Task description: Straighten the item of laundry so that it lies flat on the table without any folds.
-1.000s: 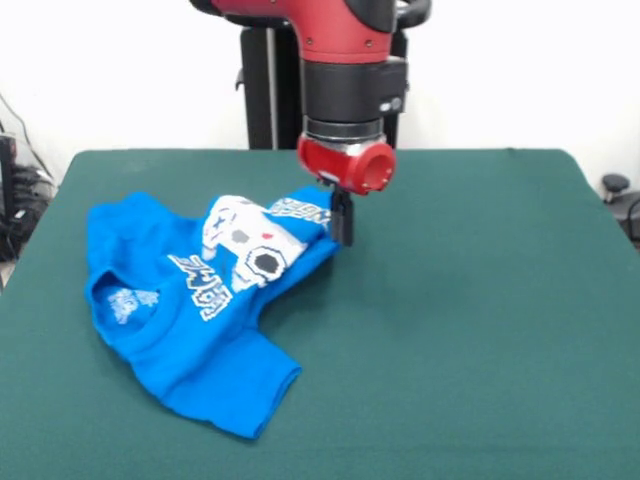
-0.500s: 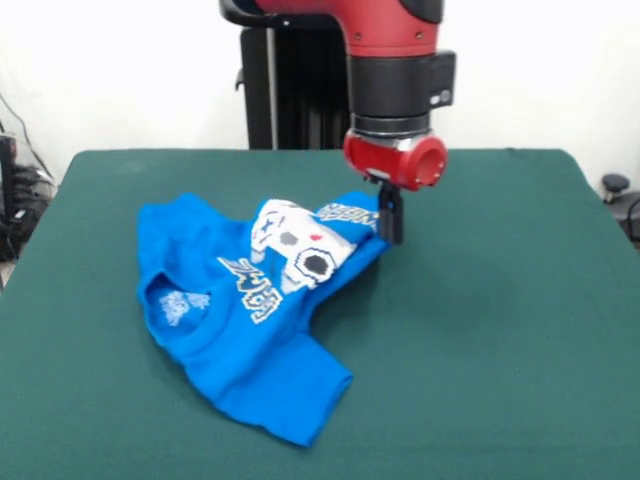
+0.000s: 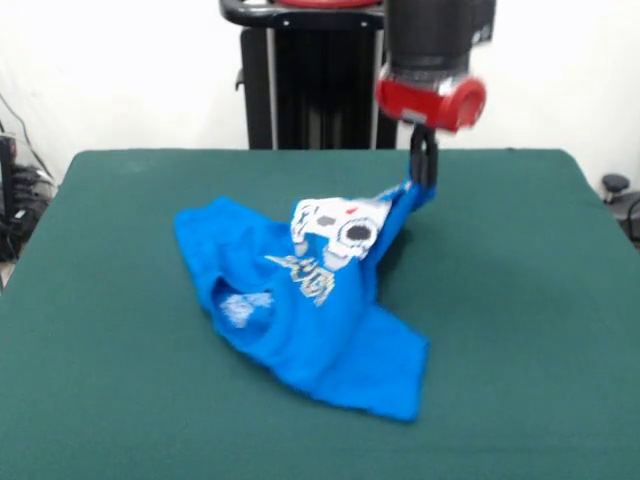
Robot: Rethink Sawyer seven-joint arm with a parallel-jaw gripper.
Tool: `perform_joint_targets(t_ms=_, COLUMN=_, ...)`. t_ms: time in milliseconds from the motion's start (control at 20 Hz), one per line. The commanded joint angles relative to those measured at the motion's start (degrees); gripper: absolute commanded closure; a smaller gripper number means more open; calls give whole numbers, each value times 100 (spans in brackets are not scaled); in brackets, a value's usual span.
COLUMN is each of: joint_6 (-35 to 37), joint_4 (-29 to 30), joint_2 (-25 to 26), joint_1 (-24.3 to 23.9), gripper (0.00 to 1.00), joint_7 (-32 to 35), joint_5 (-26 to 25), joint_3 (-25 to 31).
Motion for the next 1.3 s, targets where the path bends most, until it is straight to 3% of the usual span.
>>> perform_joint_targets(t_ms=50, joint_6=1873, joint_4=113, joint_2=-1066, joint_1=195, gripper=100, joint_7=328, joint_5=153, joint_3=-184)
perform_joint_targets(t_ms=450, joint_6=926, joint_4=72, joint_2=-342, joint_1=27, gripper=100, joint_7=433, joint_5=214, joint_3=179)
perform_joint_targets(t_ms=650, joint_6=800, joint_4=56, joint_2=-243, joint_1=181, gripper=100, joint_7=606, joint_5=285, joint_3=199)
perform_joint_targets(t_ms=1000, joint_6=425, joint_4=146, joint_2=41, joint_1=42, gripper=100, joint_7=518, joint_5=376, joint_3=379)
perform_joint_targets(t_ms=1150, joint_6=-44, joint_4=307, joint_2=320, joint_1=18, gripper=100, joint_7=656, joint_5=611, joint_3=686)
perform_joint_targets(t_ms=1300, joint_6=95, joint_4=468, joint_2=184, joint_1=270, gripper=100, joint_7=929, joint_5=851, joint_3=642)
